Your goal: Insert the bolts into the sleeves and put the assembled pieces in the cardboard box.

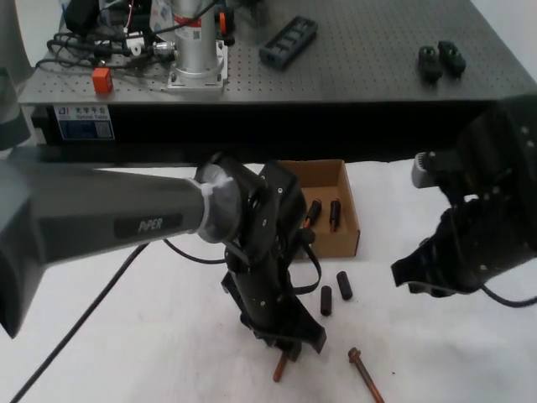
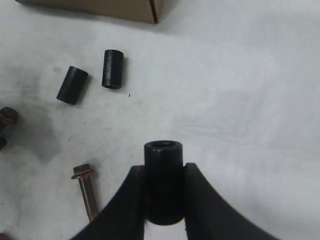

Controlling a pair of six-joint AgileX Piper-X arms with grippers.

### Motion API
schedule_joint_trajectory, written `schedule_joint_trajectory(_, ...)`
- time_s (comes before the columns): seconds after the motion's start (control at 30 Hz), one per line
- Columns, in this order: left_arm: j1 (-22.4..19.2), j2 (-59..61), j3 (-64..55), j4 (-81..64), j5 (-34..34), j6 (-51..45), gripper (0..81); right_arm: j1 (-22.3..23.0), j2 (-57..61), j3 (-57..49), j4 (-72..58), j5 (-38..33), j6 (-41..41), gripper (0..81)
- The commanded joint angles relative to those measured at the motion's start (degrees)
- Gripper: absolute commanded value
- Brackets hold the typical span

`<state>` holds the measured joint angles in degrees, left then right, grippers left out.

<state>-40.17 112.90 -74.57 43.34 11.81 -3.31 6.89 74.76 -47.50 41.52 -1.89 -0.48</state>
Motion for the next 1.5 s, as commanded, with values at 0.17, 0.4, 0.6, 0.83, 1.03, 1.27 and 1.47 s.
schedule_joint_trajectory(0.17,-0.23,0.68,-1.49,0.4,1.87,0.06,0.4,-0.04,-9.07,-0.06,3.44,-1.78,-0.19,2.0)
schedule_joint_trajectory(0.4,2.3,-12.68,2.72,-8.57,8.78,-5.58,0.3,0.23,-17.01,9.4,-1.2,-16.46,2.72,2.0)
schedule_joint_trajectory(0.6,6.42,-25.2,19.72,-50.51,26.71,-21.12,0.3,6.66,-18.72,23.52,-28.83,-34.06,14.15,2.0)
schedule_joint_trajectory(0.83,6.44,-26.47,27.3,-71.76,31.26,-35.09,0.3,13.81,-12.13,25.94,-54.85,-32.51,26.02,2.0)
schedule_joint_trajectory(1.03,6.44,-26.47,27.29,-71.76,31.39,-35.07,0.3,13.87,-11.65,25.94,-61.88,-27.56,27.93,2.0)
schedule_joint_trajectory(1.27,6.44,-26.47,27.29,-71.76,32.32,-35.23,0.3,13.87,-11.65,25.94,-63.04,-23.39,27.72,2.0)
schedule_joint_trajectory(1.47,6.44,-26.47,27.29,-71.53,32.31,-35.23,0.3,13.87,-11.65,25.94,-65.59,-21.6,26.49,2.0)
